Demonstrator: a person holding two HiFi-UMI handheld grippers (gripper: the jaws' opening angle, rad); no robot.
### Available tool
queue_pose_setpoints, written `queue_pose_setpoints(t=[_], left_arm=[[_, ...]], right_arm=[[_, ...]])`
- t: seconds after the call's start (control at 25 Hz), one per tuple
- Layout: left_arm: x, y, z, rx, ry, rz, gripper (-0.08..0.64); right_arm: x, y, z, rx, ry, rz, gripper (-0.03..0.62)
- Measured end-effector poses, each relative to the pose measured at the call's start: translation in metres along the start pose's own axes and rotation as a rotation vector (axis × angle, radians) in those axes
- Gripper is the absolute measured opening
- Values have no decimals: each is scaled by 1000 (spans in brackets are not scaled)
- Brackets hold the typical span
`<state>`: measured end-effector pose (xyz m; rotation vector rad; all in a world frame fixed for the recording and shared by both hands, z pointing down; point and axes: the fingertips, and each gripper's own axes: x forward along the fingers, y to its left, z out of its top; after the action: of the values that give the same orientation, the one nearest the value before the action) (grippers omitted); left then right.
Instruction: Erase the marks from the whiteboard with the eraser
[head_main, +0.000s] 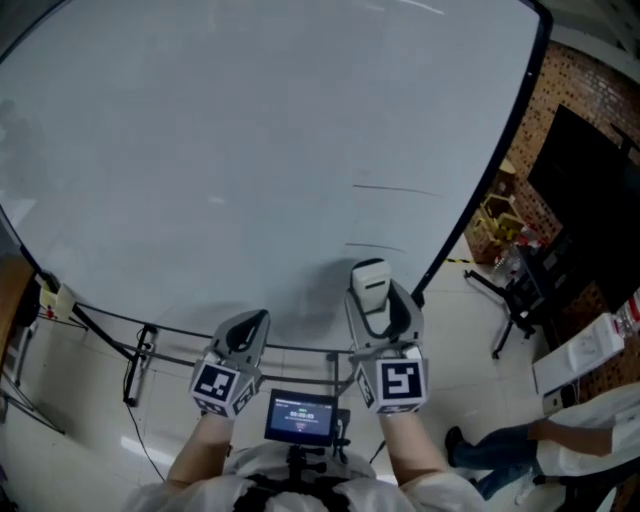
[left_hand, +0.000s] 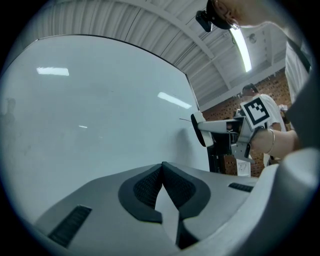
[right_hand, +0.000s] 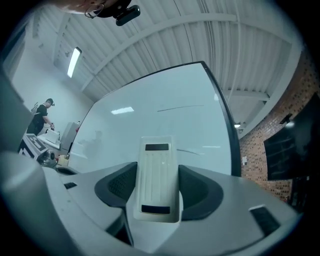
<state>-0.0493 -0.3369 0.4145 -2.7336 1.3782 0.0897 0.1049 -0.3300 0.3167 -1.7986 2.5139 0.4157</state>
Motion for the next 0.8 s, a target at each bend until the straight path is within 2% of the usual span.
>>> queue_pose_setpoints(t=[0.24, 0.52, 0.8], left_arm=[[-10, 23, -1, -7, -1, 13, 6], [-19, 42, -9, -28, 2, 25, 6], [-15, 47, -13, -42, 7, 24, 6]], right_arm=[[41, 28, 35, -98, -25, -27, 264], [64, 45, 37, -228, -35, -70, 264], [59, 31, 37, -171, -38, -44, 262]])
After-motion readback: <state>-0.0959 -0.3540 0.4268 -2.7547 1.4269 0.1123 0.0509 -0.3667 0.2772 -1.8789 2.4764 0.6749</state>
